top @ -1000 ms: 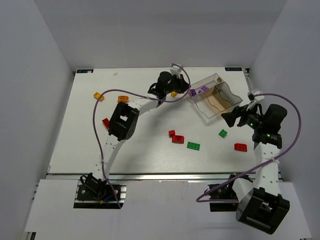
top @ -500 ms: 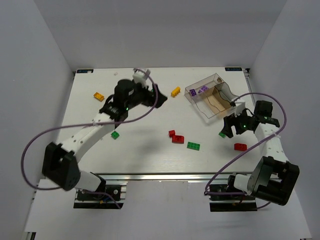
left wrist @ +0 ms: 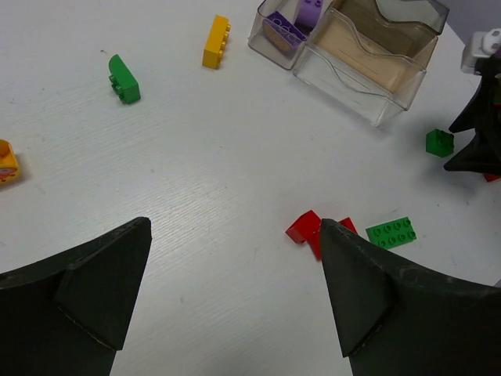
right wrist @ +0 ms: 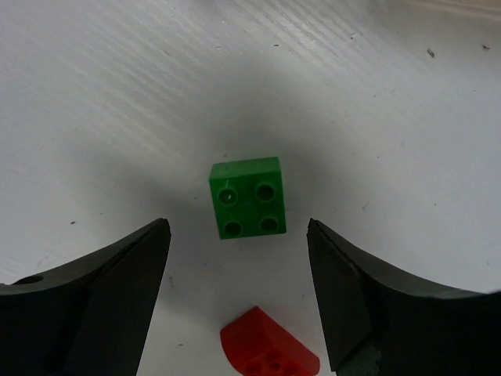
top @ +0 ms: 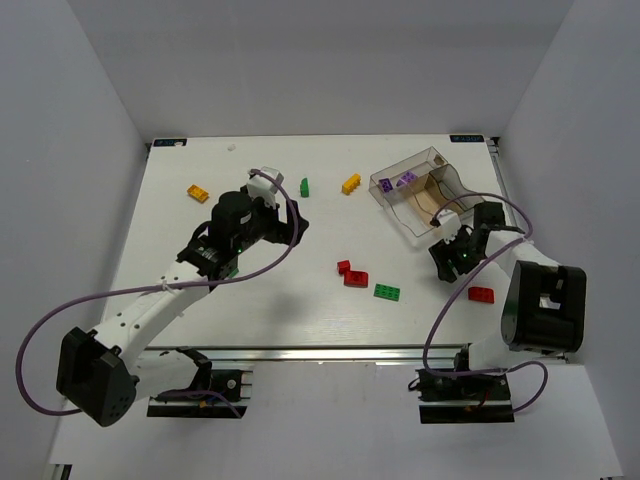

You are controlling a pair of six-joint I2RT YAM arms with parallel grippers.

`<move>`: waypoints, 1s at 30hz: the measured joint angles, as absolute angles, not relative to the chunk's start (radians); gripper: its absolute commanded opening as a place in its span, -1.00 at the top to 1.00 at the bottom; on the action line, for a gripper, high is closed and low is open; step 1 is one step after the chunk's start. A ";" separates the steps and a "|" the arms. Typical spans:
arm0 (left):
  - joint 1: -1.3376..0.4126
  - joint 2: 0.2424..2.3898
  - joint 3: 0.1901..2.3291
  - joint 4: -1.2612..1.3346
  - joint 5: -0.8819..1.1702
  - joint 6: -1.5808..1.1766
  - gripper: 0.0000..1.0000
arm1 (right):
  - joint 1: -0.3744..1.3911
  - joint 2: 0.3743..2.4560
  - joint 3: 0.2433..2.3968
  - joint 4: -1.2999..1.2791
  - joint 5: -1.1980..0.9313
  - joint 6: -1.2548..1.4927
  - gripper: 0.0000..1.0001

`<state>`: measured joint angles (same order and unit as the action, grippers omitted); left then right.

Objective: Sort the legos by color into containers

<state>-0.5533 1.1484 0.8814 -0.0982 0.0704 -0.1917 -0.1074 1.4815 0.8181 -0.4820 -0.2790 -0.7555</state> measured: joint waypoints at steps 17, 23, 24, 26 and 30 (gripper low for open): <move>-0.554 1.112 0.881 -0.104 0.065 -0.180 -0.92 | -0.089 1.610 0.893 -0.456 -0.289 -0.828 0.81; -0.554 1.112 0.881 -0.104 0.087 -0.181 -0.91 | -0.097 1.519 0.966 -0.735 -0.463 -0.965 1.00; -0.554 1.113 0.881 -0.104 0.092 -0.181 -0.91 | -0.097 1.505 1.008 -0.765 -0.488 -0.971 1.00; -0.554 1.113 0.881 -0.104 0.099 -0.181 -0.91 | -0.102 1.494 1.095 -0.778 -0.522 -0.951 1.00; -0.554 1.113 0.881 -0.103 0.108 -0.181 -0.91 | -0.112 1.493 1.188 -0.665 -0.517 -0.812 1.00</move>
